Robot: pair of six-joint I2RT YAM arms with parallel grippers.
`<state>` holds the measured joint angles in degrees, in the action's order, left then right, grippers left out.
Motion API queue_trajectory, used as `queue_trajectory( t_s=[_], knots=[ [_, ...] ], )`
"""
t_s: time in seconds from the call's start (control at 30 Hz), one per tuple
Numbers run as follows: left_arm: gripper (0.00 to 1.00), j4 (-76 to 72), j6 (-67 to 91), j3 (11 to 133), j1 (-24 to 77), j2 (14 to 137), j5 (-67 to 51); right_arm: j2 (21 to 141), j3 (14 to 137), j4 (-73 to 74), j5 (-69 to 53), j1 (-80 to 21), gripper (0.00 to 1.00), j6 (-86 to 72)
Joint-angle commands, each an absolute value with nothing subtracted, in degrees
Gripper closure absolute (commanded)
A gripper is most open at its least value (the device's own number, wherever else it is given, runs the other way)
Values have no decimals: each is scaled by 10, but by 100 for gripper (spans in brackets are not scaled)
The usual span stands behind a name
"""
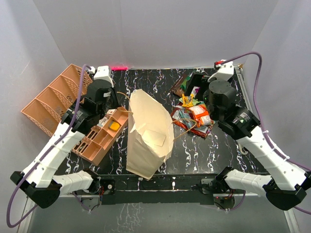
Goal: Take the snacks out of the paper bag
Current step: Place the snack at the center of the board, then reset both arms
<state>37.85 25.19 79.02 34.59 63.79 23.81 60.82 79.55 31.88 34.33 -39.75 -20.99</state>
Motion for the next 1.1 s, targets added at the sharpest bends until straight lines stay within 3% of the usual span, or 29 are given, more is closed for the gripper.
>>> queue_trajectory(
  t_s=[0.0, 0.1, 0.2, 0.27, 0.37, 0.63, 0.8, 1.07],
  knots=[
    [78, 426, 273, 802, 345, 589, 243, 602, 839, 339, 242, -398, 2, -216],
    [46, 438, 280, 817, 345, 569, 227, 594, 870, 350, 135, -398, 2, -154],
    [29, 454, 283, 857, 345, 562, 210, 566, 881, 343, 133, -398, 2, -128],
    [23, 459, 282, 890, 345, 561, 191, 547, 883, 339, 146, -398, 2, -116],
    [3, 474, 280, 949, 345, 572, 164, 551, 929, 364, 165, -398, 2, -120],
    [2, 459, 235, 1110, 345, 596, 121, 536, 1012, 382, 143, -398, 2, -114],
    [2, 390, 207, 1103, 345, 559, 113, 531, 1050, 385, 127, -398, 2, -115],
    [2, 374, 214, 1079, 345, 521, 148, 502, 1001, 352, 105, -398, 2, -119]
  ],
)
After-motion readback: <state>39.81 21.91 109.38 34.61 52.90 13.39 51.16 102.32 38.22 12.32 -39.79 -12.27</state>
